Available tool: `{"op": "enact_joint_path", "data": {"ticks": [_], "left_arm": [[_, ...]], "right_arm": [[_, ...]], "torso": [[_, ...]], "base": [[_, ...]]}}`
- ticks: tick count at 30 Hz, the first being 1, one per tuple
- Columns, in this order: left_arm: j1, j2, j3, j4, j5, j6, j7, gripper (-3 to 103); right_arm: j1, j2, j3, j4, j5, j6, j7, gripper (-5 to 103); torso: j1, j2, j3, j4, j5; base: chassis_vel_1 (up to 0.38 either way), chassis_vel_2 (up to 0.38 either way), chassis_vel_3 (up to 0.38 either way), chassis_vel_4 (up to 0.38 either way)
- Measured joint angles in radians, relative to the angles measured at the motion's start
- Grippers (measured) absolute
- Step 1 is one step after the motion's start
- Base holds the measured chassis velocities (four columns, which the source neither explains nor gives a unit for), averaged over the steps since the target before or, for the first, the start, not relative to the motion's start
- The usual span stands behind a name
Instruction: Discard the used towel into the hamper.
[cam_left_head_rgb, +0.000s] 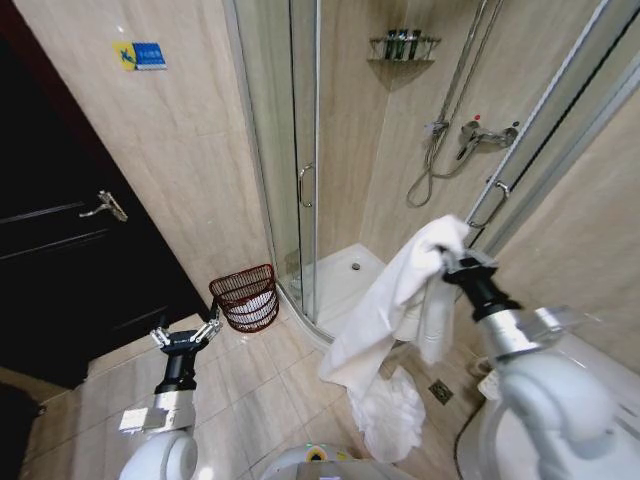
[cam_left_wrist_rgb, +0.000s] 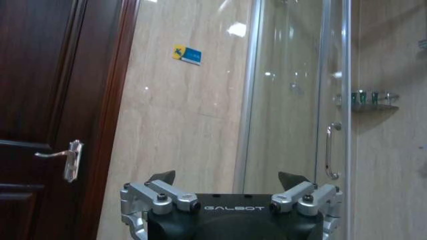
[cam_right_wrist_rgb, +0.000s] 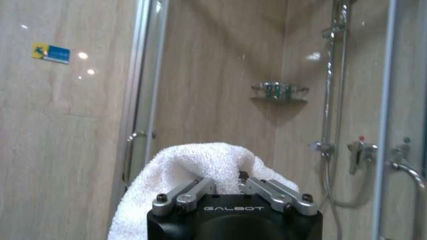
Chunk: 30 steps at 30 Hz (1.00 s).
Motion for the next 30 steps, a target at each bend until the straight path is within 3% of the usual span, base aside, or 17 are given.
{"op": "enact_joint_path", "data": {"ticks": [17, 23, 30], "left_arm": [[-0.058, 0.064, -0.004, 0.033, -0.036, 0.073, -0.008, 100], [-0.07, 0.08, -0.005, 0.061, -0.041, 0.07, -0.004, 100], [-0.075, 0.089, -0.012, 0.098, -0.056, 0.009, -0.005, 100]], "right_arm": [[-0.002, 0.054, -0.078, -0.003, -0.104, 0.023, 0.017, 9], [-0.009, 0.064, -0.108, -0.004, -0.135, 0.033, 0.016, 9], [-0.001, 0.067, -0.134, -0.004, -0.173, 0.052, 0.01, 9]], "torso": [[0.0, 0.0, 0.0, -0.0001, 0.0002], [0.0, 0.0, 0.0, -0.0002, 0.0001], [0.0, 0.0, 0.0, 0.0003, 0.0]], "base": [[0.0, 0.0, 0.0, 0.0], [0.011, 0.007, 0.011, 0.018], [0.054, 0.039, 0.04, 0.048]]}}
